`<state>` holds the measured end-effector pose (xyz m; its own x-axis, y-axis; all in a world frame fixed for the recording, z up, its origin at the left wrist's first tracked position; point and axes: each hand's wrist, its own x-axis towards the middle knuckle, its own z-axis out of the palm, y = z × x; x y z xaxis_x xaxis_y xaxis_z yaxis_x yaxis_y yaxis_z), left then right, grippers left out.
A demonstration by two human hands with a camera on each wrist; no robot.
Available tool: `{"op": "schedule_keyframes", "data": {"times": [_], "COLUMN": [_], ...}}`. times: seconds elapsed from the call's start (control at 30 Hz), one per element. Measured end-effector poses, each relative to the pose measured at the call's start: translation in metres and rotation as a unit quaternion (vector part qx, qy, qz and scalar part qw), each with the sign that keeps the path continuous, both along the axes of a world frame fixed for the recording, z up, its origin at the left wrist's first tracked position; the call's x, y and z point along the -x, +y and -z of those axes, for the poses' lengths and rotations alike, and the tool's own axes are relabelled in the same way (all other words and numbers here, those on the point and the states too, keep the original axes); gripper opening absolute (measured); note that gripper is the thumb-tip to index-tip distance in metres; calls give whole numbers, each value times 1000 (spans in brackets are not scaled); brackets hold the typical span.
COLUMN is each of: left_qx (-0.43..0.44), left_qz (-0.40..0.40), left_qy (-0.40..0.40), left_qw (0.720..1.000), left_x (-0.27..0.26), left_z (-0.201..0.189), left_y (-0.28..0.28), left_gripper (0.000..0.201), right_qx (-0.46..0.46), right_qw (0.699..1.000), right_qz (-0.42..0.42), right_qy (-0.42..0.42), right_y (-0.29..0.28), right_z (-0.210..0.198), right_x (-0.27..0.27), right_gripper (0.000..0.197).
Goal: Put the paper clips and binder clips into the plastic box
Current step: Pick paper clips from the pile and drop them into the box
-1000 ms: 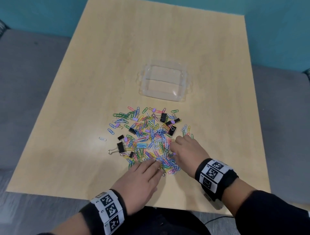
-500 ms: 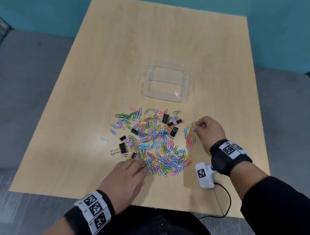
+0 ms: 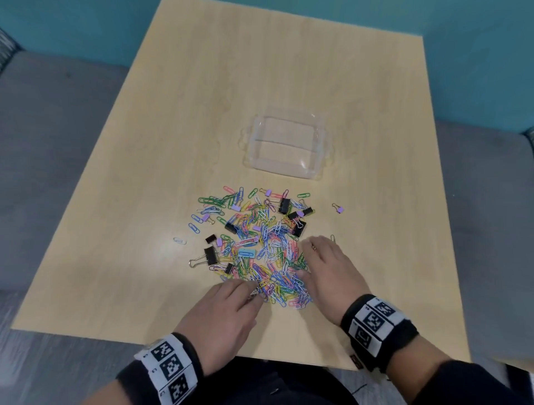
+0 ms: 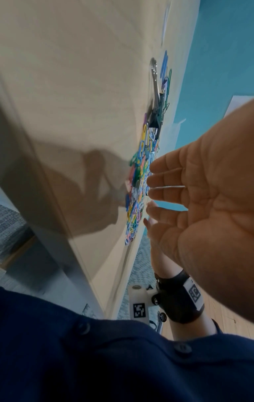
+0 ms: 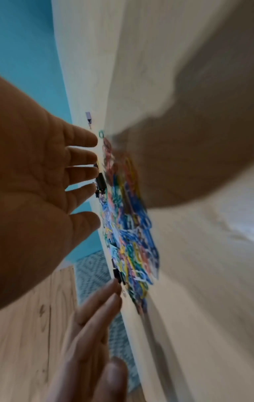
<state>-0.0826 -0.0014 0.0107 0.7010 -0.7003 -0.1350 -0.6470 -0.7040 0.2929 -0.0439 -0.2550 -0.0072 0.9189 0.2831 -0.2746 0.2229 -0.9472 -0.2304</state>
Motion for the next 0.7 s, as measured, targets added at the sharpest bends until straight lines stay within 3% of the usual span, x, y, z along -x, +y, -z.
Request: {"op": "schedule_keyframes", "data": {"times": [0.13, 0.27, 0.47, 0.57, 0.7], "left_qx": [-50, -84, -87, -86, -80], "left_qz": [-15, -22, -67, -41, -78], "left_qy": [18, 34, 23, 19, 24], "left_qw": [998, 996, 994, 995, 993], "left_x": [2, 4, 10, 12, -1], "left_z": [9, 12, 14, 15, 15], "left_y": [-6, -27, -33, -24, -8], "left_gripper": [55, 79, 80, 70, 64], "right_qx": [9, -1, 23, 25, 1], "right_qw": [999, 999, 999, 998, 997], "right_qz": [40, -17, -23, -51, -81], "right_qy": [36, 34, 29, 13, -19], "right_y": [10, 29, 32, 40, 47], "right_z": [0, -3, -6, -6, -12], "right_x": [1, 27, 38, 39, 32], "right_gripper": [73, 70, 73, 68, 62]}}
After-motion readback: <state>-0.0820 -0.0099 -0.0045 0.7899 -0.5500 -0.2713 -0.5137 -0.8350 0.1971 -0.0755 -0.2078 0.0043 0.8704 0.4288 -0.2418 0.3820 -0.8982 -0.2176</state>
